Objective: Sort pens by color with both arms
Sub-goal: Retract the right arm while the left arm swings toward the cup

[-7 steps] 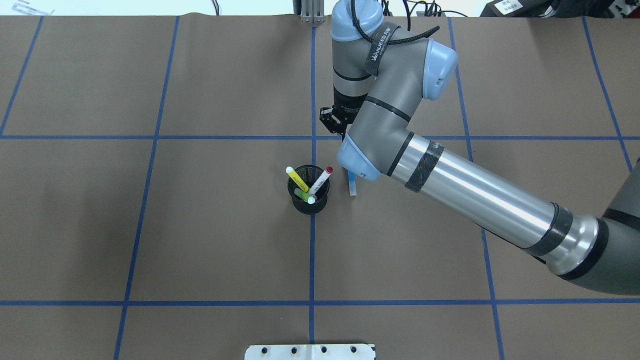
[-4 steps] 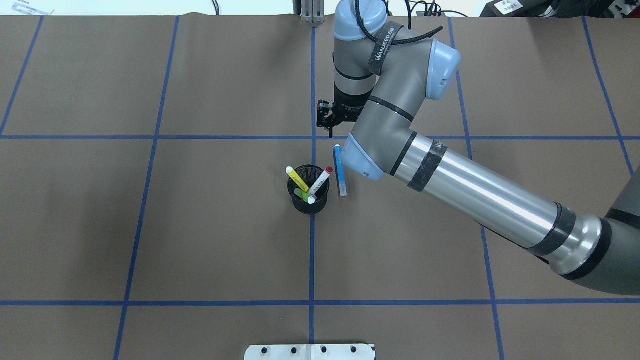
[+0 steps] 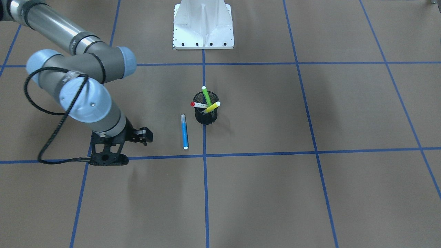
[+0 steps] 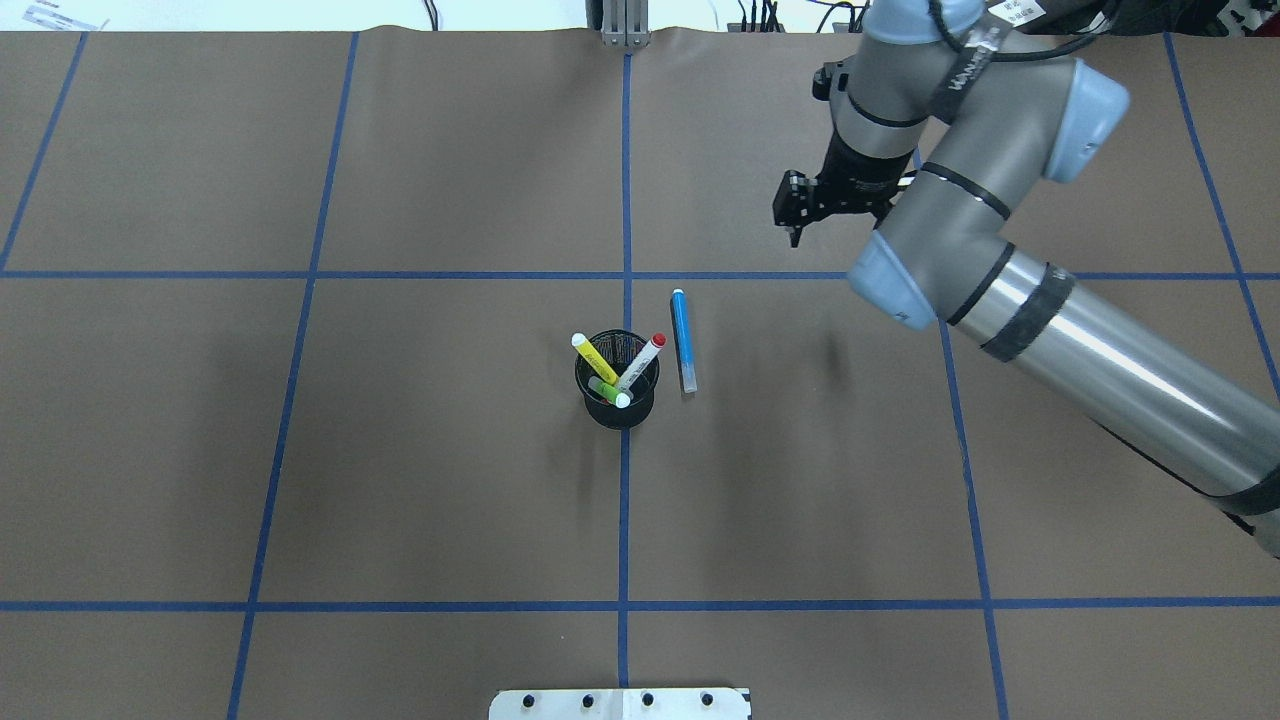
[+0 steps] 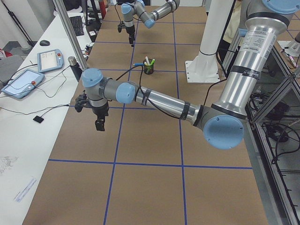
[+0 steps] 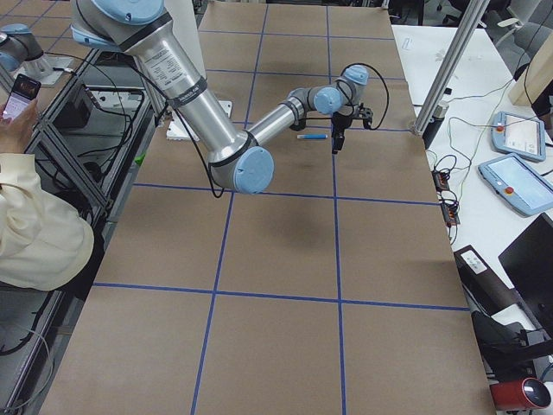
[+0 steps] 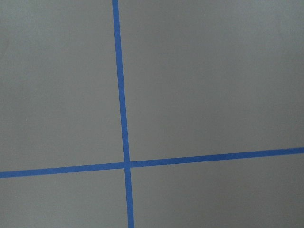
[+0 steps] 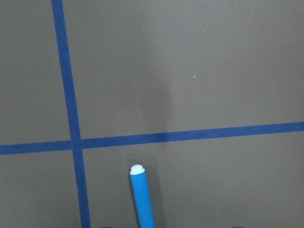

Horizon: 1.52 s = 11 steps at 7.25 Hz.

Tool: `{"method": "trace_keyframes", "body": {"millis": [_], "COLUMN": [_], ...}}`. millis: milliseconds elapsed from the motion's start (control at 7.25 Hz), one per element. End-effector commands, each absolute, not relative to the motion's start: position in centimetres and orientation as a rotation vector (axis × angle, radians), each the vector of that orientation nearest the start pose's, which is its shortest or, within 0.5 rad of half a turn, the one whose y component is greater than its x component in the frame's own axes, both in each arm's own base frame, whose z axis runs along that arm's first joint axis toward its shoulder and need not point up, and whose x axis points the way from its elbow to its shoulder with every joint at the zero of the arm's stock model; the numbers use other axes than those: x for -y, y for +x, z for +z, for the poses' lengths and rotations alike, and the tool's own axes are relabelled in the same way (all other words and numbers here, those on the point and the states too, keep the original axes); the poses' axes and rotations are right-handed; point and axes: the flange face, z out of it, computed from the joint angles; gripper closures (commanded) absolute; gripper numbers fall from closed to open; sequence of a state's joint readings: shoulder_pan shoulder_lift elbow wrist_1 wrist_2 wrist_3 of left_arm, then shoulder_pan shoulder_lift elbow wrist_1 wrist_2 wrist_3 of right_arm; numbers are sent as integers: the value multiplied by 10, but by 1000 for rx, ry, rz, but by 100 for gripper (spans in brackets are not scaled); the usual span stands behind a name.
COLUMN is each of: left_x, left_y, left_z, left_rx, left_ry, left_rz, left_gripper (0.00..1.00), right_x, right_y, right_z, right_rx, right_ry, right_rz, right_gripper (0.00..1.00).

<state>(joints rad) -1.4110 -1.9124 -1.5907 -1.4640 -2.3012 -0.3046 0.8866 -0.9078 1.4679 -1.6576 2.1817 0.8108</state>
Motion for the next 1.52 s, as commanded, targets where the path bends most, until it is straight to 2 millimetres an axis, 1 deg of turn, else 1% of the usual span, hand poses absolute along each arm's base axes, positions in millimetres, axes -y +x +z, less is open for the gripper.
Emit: {"method": "trace_keyframes", "body": {"millis": [0,138,276,414,552,690,966,1103,1241,1379], "left_x": [636,632,624,620,615,606,581,566,547,539], "left_y": [102,129,154,180,209,242,309,348,393,422], "left_z": [374,329,297,273,254,227,177,152,132,110], "left_rx": [-776,-752,-753,-767,-768,-763,-768,-756,-739,-735], "left_ry": [17,-11,-42,-67,-88,-116,-173,-178,-190,-190], "left_rz": [-118,-150,-184,-233,-274,-320,-399,-429,-451,-473], "left_gripper": [2,2,2,2,2,1,1,1,1,1], "right_x": [606,601,596,589,583,575,565,558,551,550], "right_y": [-308,-272,-239,-205,-173,-146,-94,-73,-64,-61], "right_z": [382,406,421,438,458,477,513,529,539,543], "right_rx": [721,698,681,665,652,645,633,632,642,646], "right_ry": [-29,-18,-12,-6,1,11,28,30,27,26], "right_rz": [-95,-149,-178,-222,-266,-298,-359,-380,-397,-398], "right_gripper": [1,1,1,1,1,1,1,1,1,1]}}
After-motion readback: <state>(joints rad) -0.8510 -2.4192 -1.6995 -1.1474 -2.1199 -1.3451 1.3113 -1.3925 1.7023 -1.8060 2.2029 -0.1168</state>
